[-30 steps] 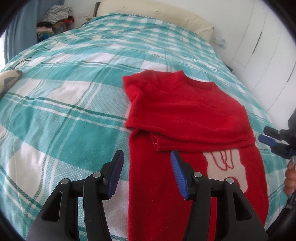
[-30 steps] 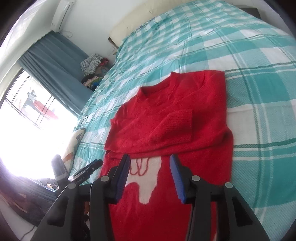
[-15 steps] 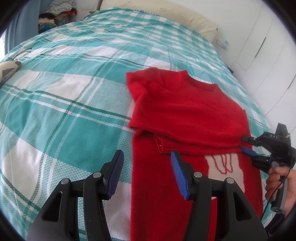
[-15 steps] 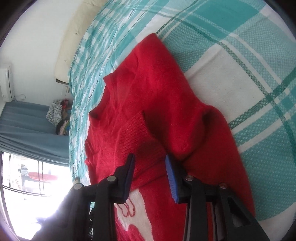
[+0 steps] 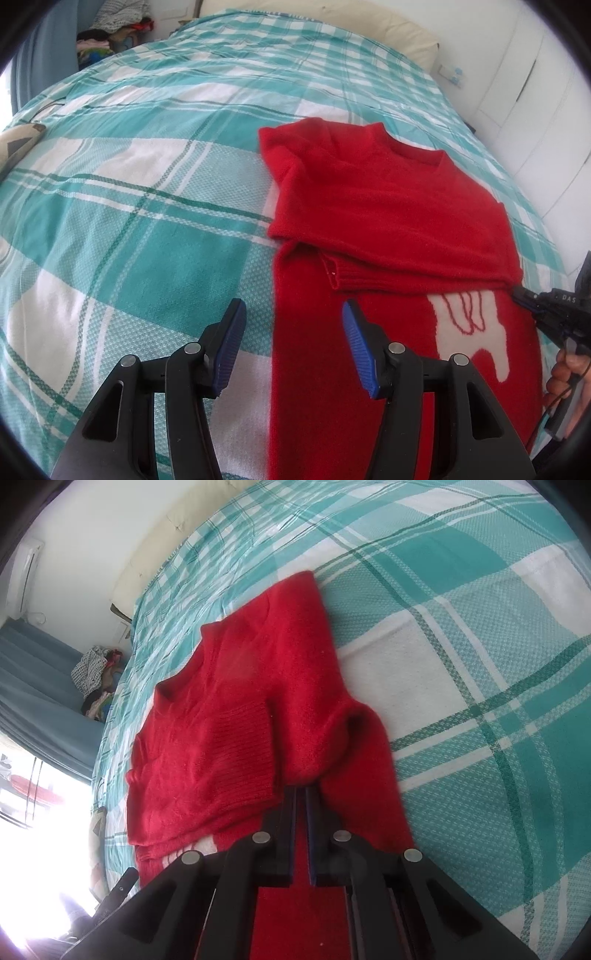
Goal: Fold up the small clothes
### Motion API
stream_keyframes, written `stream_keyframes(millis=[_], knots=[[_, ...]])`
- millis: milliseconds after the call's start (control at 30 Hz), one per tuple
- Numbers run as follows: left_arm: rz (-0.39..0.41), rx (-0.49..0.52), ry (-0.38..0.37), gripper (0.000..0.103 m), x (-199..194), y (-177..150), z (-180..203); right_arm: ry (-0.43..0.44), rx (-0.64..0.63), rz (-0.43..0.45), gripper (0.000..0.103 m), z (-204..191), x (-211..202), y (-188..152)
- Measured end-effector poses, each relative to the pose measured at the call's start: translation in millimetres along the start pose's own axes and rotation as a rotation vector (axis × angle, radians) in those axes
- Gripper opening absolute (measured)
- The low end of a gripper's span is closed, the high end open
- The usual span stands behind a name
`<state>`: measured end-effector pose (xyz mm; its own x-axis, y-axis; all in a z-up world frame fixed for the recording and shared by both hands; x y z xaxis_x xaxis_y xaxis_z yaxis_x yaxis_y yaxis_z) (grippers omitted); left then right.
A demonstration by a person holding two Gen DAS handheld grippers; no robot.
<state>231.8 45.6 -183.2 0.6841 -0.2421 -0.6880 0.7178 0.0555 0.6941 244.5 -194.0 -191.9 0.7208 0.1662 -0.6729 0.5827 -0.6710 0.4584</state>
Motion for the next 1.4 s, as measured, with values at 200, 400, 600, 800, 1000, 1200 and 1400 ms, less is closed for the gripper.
stream_keyframes(millis=[200,400,600,800,1000,1200,1400], knots=[[0.037,-0.009,-0.009,0.073,-14.6,2.6,-3.3,0.043,-0.290,0.093,0.047,1.5,-57.0,-9.3],[0.111,-0.041,0.005,0.083,-32.5,14.8,-7.9,-0.108,-0.670,0.329,0.070,39.8,-117.5,-28.8],[0.152,-0.022,0.064,0.085,-38.1,21.1,-14.1,-0.155,-0.631,0.331,0.070,70.8,-115.3,-40.8],[0.134,-0.039,0.047,0.085,-38.0,20.6,-15.1,-0.159,-0.635,0.286,0.077,74.1,-105.8,-44.0],[0.157,0.003,0.076,0.087,-42.8,24.3,-12.9,-0.163,-0.639,0.272,0.080,74.5,-102.7,-45.6],[0.161,0.005,0.082,0.087,-44.1,24.6,-13.7,-0.162,-0.639,0.273,0.081,74.5,-102.9,-45.3],[0.169,0.017,0.111,0.088,-45.4,22.7,-16.1,-0.163,-0.640,0.272,0.081,74.5,-103.5,-45.7]])
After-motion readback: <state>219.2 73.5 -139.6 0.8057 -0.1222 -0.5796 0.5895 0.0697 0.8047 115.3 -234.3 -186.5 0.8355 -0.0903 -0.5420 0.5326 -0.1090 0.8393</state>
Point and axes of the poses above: each gripper's, at about its wrist camera, not at the fingertips, and x roughly the way its jaws point, z to its right, y to its top, the point moved 8 cm from there along x, roughly the way its jaws point, and after that the axes turned 10 degrees about z, right-handed, at the moved point
